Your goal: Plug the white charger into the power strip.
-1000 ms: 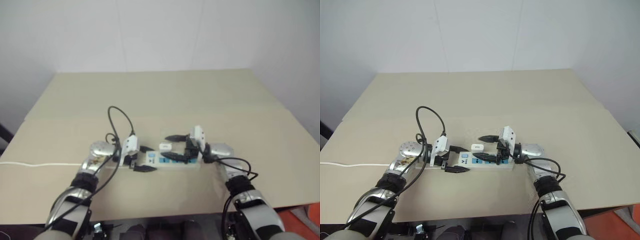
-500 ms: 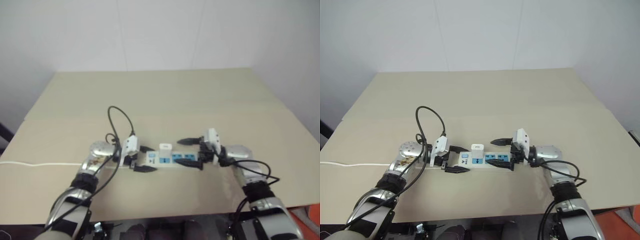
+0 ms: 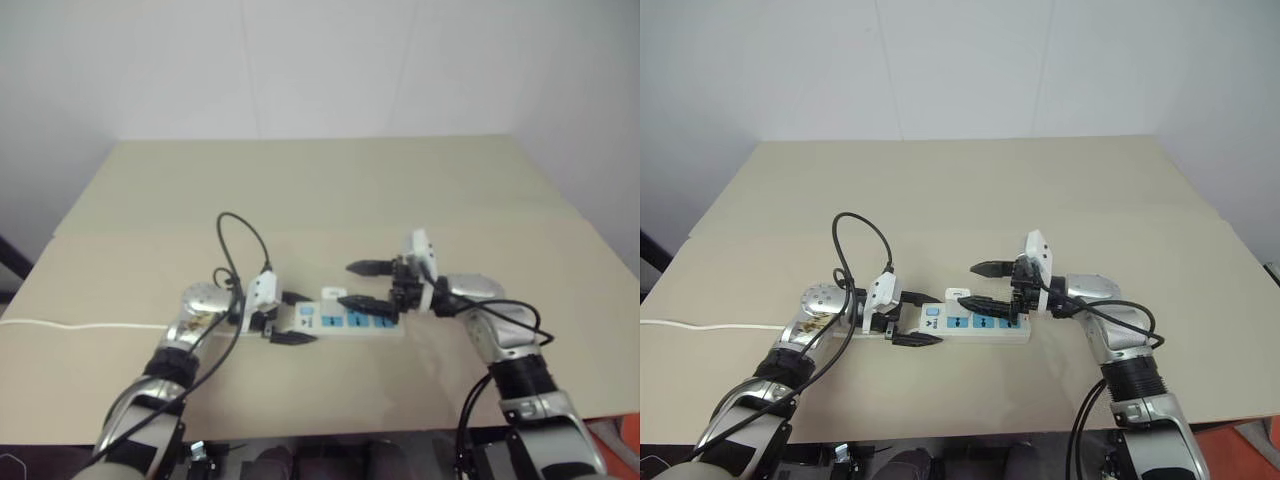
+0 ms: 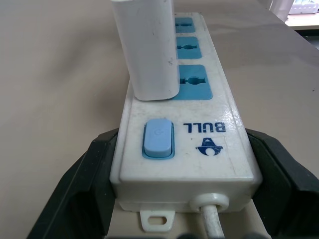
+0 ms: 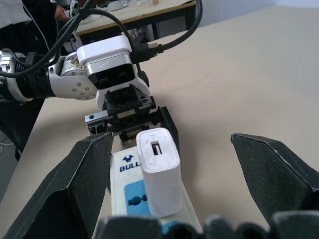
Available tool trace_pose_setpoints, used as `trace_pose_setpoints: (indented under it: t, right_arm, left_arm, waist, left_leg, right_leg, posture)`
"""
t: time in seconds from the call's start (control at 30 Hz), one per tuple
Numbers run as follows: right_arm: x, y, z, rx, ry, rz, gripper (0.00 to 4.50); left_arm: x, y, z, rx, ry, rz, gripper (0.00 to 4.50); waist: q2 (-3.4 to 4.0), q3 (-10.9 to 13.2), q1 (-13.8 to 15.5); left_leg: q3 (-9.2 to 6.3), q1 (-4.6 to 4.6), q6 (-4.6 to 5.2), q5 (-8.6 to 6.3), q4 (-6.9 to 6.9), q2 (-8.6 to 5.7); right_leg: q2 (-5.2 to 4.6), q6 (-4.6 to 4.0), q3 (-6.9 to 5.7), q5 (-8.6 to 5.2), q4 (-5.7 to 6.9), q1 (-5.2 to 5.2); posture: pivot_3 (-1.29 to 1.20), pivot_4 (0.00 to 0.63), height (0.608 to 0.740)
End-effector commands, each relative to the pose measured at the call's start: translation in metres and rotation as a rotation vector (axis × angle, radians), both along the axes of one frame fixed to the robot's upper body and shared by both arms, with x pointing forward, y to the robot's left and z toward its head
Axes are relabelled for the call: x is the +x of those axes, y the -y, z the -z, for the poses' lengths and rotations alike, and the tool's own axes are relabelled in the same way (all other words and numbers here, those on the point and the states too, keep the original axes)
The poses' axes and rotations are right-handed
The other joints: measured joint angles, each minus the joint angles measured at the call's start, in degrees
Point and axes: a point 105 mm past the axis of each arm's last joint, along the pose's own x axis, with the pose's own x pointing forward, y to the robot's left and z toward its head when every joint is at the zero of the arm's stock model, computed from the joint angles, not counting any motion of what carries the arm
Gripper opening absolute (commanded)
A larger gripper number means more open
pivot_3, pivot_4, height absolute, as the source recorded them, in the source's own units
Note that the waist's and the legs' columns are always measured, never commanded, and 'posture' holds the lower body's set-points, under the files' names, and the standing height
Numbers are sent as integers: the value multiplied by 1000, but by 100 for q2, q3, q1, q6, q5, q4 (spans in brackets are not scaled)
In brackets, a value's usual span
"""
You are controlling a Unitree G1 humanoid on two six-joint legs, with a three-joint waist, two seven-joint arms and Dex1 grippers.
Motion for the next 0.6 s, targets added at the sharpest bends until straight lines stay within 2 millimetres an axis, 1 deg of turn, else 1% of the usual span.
trace_pose_setpoints:
  t: [0.03, 0.2, 0.33, 0.43, 0.6]
  right_arm:
    - [-3, -12, -12, 13, 28, -44, 4477]
    - [-2, -19, 1, 0, -13, -57, 4477]
    - [0, -22, 7, 1, -27, -55, 4477]
    - [1, -22, 10, 2, -33, -57, 3876]
    - [0, -20, 14, 4, -27, -64, 2050]
  left_arm:
    - [-1, 0, 1, 5, 5, 2, 3281]
    - [-2, 0, 1, 3, 5, 1, 3281]
    - [-3, -1, 1, 3, 4, -1, 3281]
    - [-3, -2, 1, 4, 4, -4, 3281]
    - [-4, -3, 1, 5, 4, -6, 3281]
  waist:
    - [0, 0, 0]
    - [0, 0, -2]
    - [0, 0, -2]
    - [0, 0, -6]
    - [0, 0, -9]
  left_leg:
    - [0, 0, 0, 0, 0, 0]
    - [0, 0, 0, 0, 0, 0]
    - [0, 1, 0, 0, 0, -1]
    - [0, 0, 0, 0, 0, -1]
    - [0, 0, -1, 0, 0, -1]
  right_leg:
    - [0, 0, 0, 0, 0, 0]
    - [0, 0, 0, 0, 1, 0]
    - [0, 0, -1, 0, 1, 1]
    - [1, 0, 0, 0, 1, -2]
    - [1, 0, 0, 0, 1, -2]
  posture:
    - [0, 150, 740]
    - [0, 150, 740]
    - [0, 150, 740]
    - [0, 150, 740]
    - [0, 150, 740]
